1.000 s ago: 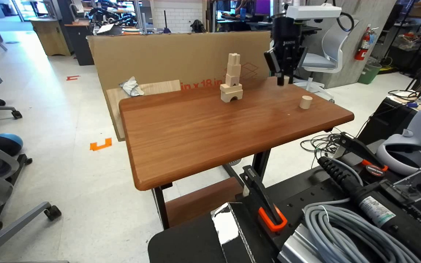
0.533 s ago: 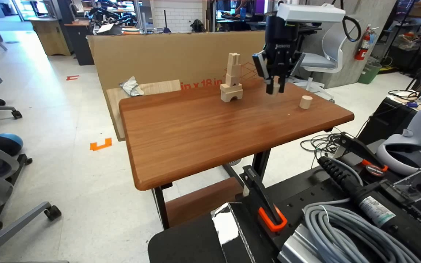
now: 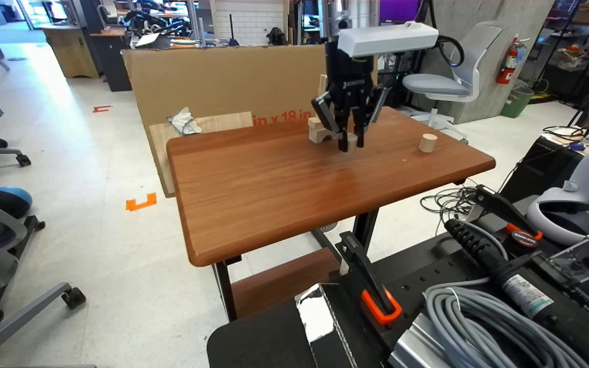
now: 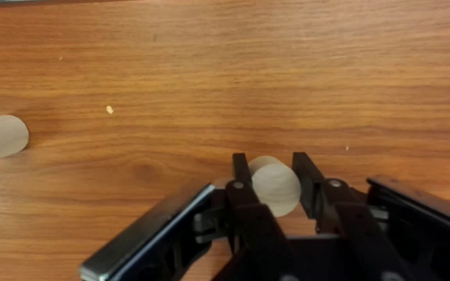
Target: Move the object to the backward to the left
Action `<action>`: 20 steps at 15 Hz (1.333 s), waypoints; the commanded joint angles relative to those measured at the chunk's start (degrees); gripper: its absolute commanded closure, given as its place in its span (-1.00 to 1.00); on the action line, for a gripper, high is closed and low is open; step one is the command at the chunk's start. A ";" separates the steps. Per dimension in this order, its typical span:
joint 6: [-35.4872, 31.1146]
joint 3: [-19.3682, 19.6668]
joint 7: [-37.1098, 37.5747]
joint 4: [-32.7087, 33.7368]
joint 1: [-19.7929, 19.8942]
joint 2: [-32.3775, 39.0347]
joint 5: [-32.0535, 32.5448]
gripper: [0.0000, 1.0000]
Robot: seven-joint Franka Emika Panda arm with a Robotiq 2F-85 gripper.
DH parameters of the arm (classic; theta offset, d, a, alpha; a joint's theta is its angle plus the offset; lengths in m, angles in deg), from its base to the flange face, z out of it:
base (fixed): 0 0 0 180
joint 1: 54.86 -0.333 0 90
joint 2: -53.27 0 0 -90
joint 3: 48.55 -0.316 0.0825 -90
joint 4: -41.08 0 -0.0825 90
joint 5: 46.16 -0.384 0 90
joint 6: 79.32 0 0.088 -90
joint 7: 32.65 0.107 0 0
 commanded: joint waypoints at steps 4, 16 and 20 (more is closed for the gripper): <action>2.02 0.54 0.46 -0.73 -2.75 0.27 5.71 0.84; 7.60 -2.18 -8.68 3.56 -0.69 4.14 3.52 0.84; 6.05 -2.74 -9.82 3.38 0.03 4.35 2.35 -0.14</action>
